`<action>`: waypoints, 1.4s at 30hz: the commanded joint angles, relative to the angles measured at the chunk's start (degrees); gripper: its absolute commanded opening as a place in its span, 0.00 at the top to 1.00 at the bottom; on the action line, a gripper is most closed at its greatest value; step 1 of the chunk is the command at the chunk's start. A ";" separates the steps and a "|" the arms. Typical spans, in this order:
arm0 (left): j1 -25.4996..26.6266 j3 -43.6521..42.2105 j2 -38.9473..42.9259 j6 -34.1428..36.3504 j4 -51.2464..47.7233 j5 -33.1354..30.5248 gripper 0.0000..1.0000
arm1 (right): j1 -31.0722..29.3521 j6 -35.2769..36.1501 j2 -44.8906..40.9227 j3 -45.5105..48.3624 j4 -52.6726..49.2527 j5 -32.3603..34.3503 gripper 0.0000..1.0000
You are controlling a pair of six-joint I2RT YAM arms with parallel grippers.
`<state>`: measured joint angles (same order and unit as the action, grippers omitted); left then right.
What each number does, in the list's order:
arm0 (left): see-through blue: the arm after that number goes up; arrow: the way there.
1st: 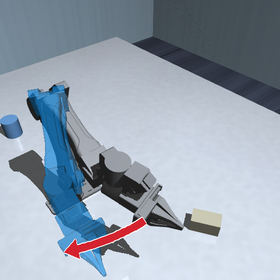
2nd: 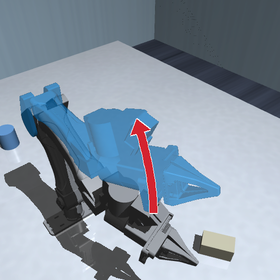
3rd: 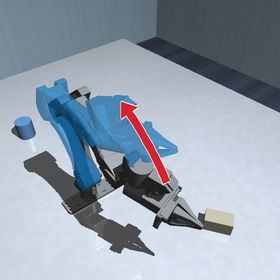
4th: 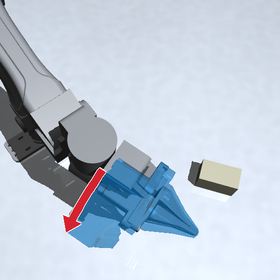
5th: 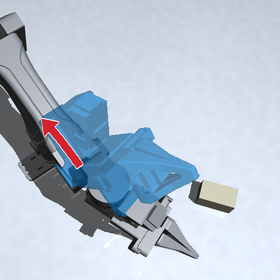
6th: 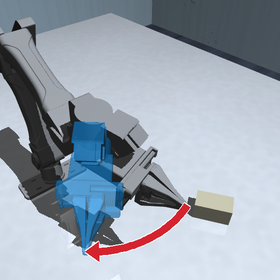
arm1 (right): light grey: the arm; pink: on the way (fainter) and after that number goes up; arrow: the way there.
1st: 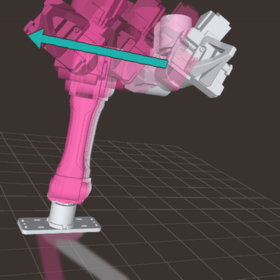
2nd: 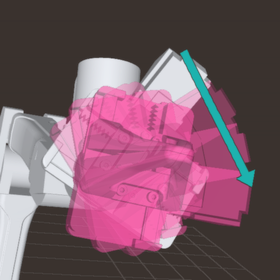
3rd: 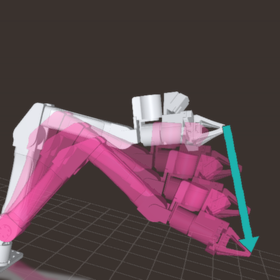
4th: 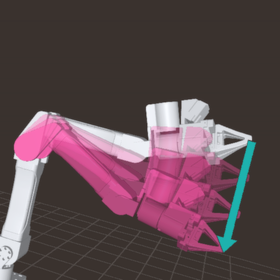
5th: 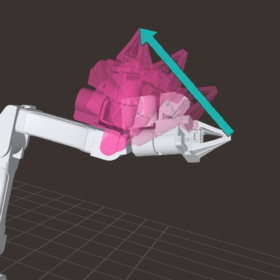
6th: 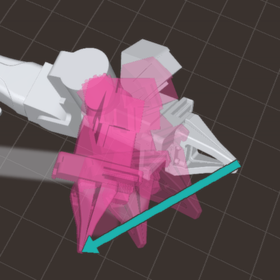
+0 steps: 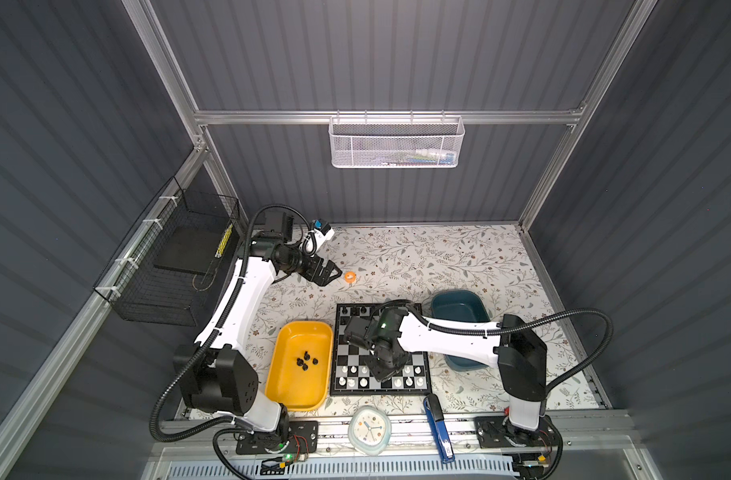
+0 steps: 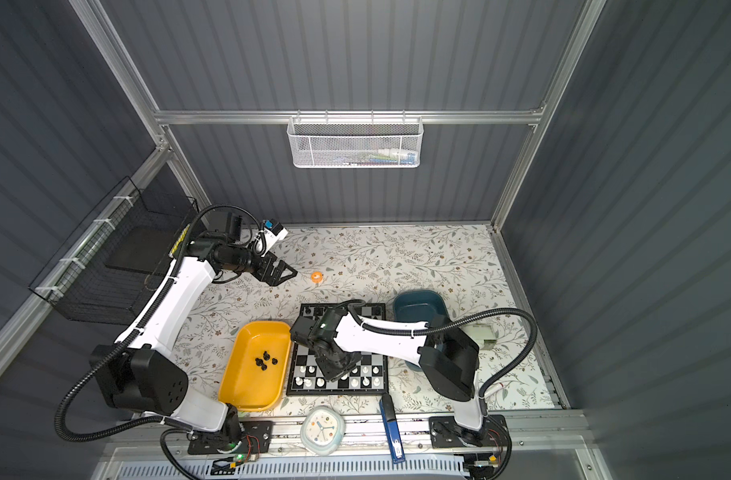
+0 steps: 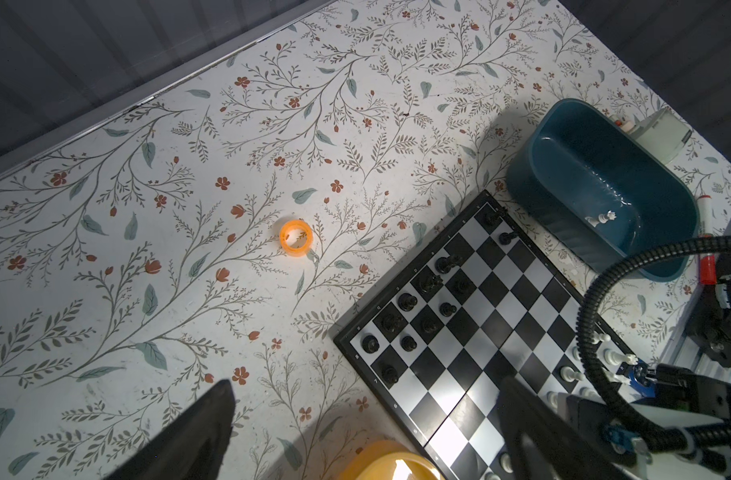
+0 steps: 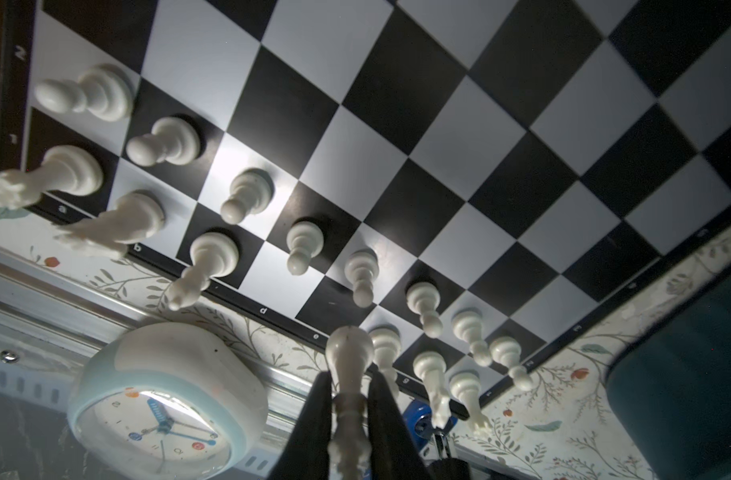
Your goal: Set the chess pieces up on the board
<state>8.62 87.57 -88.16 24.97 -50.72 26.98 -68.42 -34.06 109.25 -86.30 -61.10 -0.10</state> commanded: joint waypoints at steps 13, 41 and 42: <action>-0.54 -1.35 1.89 -0.56 0.09 1.48 0.01 | -0.77 0.05 1.09 0.15 0.13 -1.29 0.81; -1.74 -2.32 3.13 -1.14 0.77 2.27 0.01 | -1.82 -1.19 3.36 0.31 -0.09 0.10 0.81; -1.77 -2.30 3.07 -1.15 0.80 2.41 0.00 | -1.86 -1.14 3.40 0.42 -0.07 0.12 0.81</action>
<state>7.40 85.69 -86.35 24.75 -50.00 28.08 -70.02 -34.44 112.16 -86.30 -59.99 -1.06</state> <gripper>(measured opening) 0.994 0.195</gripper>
